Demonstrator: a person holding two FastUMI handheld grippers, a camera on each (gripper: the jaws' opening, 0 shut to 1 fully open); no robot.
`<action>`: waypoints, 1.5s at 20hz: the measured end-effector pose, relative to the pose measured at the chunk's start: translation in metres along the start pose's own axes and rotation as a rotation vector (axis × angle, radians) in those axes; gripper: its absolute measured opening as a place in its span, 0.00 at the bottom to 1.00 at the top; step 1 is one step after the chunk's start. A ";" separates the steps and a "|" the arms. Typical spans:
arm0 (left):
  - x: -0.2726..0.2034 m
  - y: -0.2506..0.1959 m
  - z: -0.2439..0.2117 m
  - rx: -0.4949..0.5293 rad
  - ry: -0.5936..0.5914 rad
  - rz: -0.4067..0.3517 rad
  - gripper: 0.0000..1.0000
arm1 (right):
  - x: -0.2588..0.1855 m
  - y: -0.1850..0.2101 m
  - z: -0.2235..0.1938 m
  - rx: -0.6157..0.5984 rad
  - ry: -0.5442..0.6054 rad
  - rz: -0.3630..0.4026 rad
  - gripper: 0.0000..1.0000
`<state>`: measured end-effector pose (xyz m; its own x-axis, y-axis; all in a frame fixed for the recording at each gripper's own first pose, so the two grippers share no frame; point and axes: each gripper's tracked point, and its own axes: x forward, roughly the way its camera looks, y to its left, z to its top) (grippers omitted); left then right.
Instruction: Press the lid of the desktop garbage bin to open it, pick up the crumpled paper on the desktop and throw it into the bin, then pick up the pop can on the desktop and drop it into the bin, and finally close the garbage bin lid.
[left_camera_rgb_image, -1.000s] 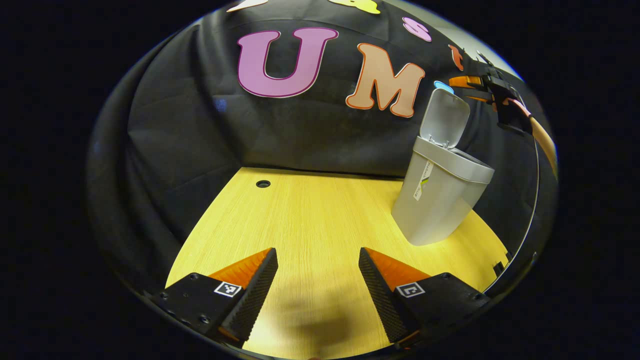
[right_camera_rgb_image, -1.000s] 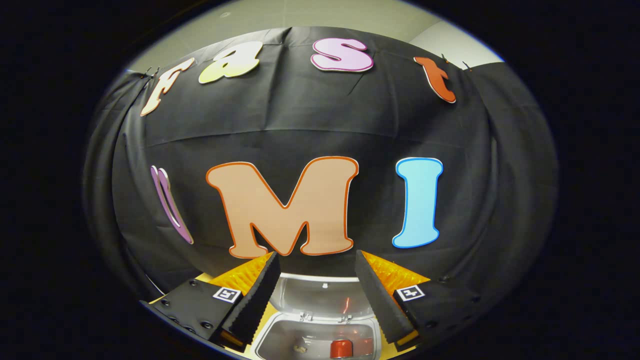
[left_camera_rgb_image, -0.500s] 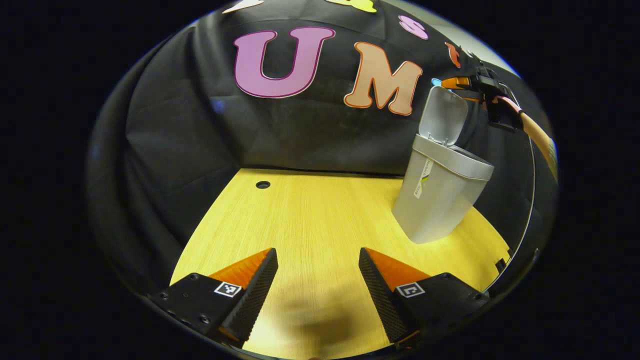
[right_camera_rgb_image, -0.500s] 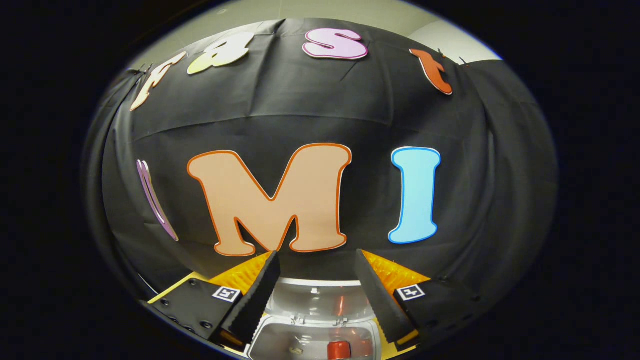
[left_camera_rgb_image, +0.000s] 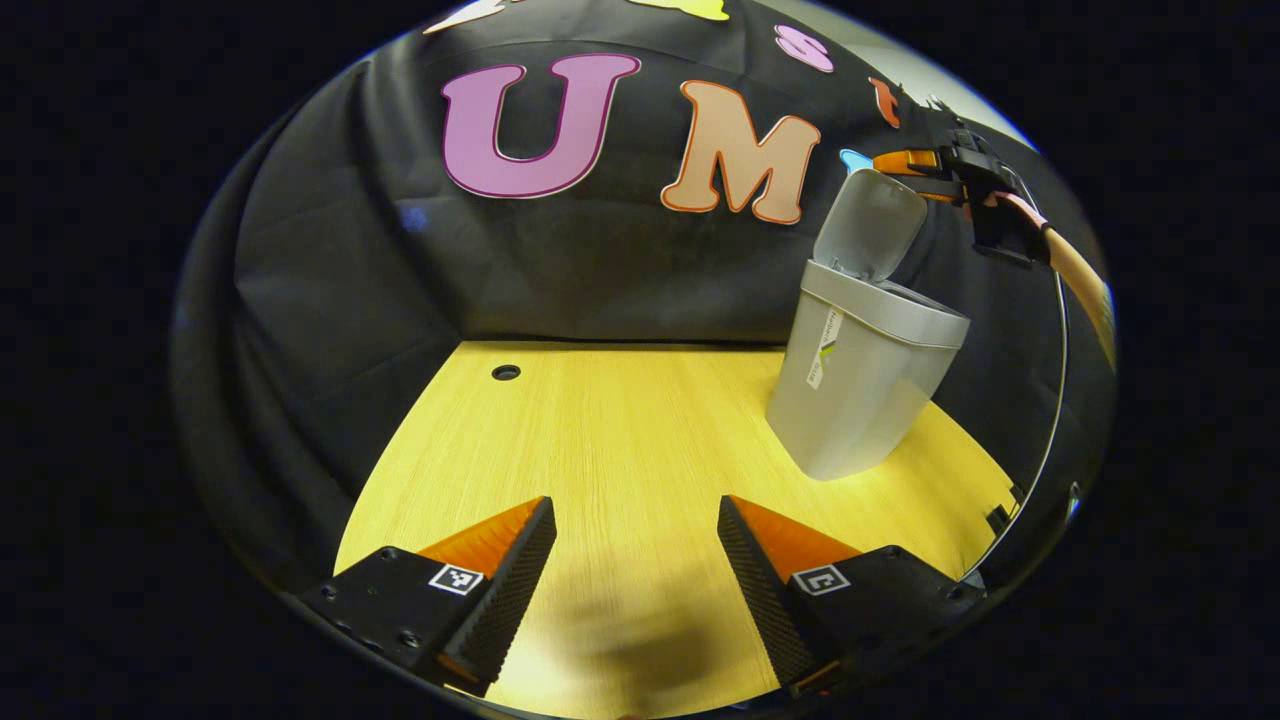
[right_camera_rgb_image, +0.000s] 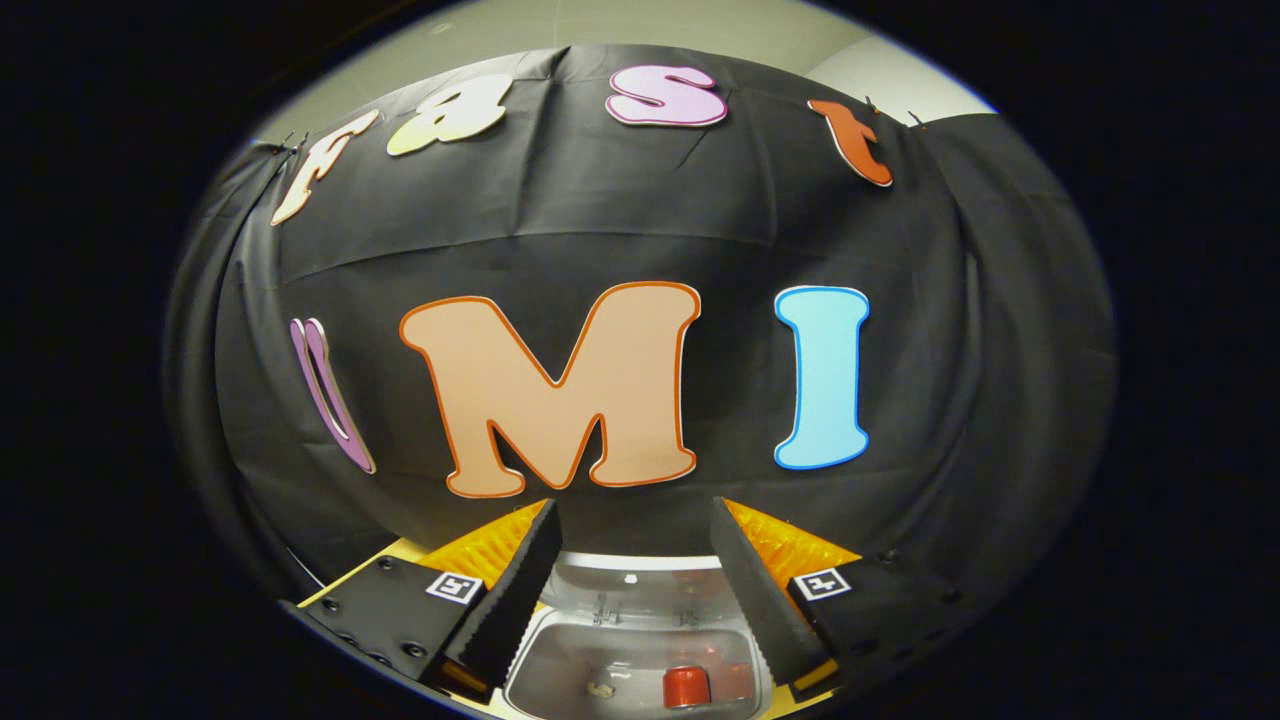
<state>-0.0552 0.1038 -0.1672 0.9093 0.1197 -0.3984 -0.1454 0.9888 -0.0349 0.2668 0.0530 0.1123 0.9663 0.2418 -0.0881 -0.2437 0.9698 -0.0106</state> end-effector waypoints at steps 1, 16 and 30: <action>0.000 -0.002 0.000 0.000 0.001 -0.007 0.95 | -0.006 0.000 -0.004 0.001 0.005 0.001 0.97; 0.012 -0.012 0.008 0.003 -0.018 -0.041 0.96 | -0.078 0.001 -0.074 -0.008 0.006 -0.041 0.96; 0.014 -0.014 0.013 0.015 -0.025 -0.048 0.96 | -0.089 -0.002 -0.163 0.009 0.098 -0.074 0.96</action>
<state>-0.0355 0.0929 -0.1605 0.9247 0.0737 -0.3736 -0.0952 0.9947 -0.0393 0.1678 0.0244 -0.0423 0.9688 0.1659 -0.1841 -0.1709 0.9852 -0.0118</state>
